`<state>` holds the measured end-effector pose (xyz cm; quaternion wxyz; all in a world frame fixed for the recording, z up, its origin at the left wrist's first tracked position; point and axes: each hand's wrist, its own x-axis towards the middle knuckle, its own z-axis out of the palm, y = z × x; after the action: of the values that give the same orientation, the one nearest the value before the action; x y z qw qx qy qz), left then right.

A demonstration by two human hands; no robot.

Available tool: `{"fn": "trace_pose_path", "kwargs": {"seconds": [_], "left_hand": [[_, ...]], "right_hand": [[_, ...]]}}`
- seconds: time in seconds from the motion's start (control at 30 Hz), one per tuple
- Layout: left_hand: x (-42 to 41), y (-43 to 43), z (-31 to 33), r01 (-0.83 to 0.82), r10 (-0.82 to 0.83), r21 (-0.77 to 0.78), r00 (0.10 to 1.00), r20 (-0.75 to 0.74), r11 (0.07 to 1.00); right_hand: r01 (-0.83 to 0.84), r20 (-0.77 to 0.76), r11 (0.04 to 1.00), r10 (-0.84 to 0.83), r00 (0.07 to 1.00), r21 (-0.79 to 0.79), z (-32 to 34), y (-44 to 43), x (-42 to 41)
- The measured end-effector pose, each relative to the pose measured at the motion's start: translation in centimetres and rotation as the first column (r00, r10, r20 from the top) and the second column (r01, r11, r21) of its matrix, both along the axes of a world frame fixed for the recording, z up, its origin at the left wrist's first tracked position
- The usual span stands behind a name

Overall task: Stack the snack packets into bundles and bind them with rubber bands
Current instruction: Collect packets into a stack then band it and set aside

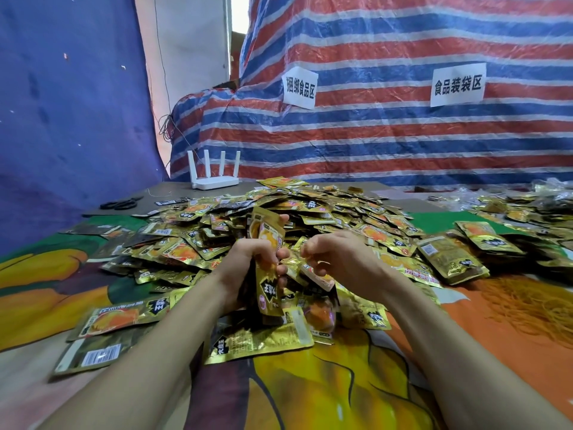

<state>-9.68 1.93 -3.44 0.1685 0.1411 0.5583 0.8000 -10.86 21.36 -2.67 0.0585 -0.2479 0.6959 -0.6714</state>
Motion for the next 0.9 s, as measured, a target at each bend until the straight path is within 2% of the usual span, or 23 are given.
{"fn": "trace_pose_path", "kwargs": {"seconds": [0.1,0.23,0.33,0.4,0.53,0.6,0.67,0.77,0.83,0.9], "left_hand": [[0.0,-0.1,0.1,0.028,-0.028,0.016,0.999,0.021,0.999],[0.2,0.0,0.1,0.056,-0.058,0.061,0.998,0.031,0.997],[0.5,0.3,0.3,0.053,-0.055,0.068,0.998,0.024,0.996],[0.7,0.4,0.4,0.035,-0.037,0.091,0.999,0.017,0.995],[0.9,0.5,0.5,0.001,-0.003,0.063,0.999,0.032,0.998],[0.7,0.7,0.4,-0.123,0.123,-0.016,0.992,0.005,0.992],[0.2,1.0,0.3,-0.326,0.324,-0.079,0.945,-0.038,0.942],[-0.7,0.9,-0.1,-0.621,0.626,0.075,0.775,-0.088,0.780],[-0.9,1.0,-0.1,-0.687,0.712,0.200,0.694,-0.102,0.699],[-0.5,1.4,0.2,-0.674,0.720,0.282,0.686,-0.103,0.683]], "right_hand": [[-0.141,0.094,0.983,0.152,0.984,-0.118,0.3,0.1,0.4],[-0.174,0.126,0.933,0.223,0.967,-0.314,0.6,0.6,0.7],[-0.201,0.149,0.833,0.319,0.936,-0.516,0.8,0.7,0.9],[-0.169,0.180,0.810,0.318,0.931,-0.561,0.8,0.5,0.6],[-0.048,0.167,0.923,0.120,0.979,-0.381,0.4,-0.2,0.0],[-0.025,0.096,0.959,0.054,0.994,-0.282,-0.1,-0.4,-0.1],[0.007,0.056,0.978,0.005,0.998,-0.207,-0.6,-0.4,-0.1],[0.082,0.076,0.989,-0.073,0.994,-0.124,-0.7,-0.8,0.0],[0.061,0.067,0.995,-0.056,0.996,-0.073,-0.8,-1.6,0.4],[0.049,0.024,0.999,-0.050,0.998,0.017,-1.1,-2.7,0.9]]}}
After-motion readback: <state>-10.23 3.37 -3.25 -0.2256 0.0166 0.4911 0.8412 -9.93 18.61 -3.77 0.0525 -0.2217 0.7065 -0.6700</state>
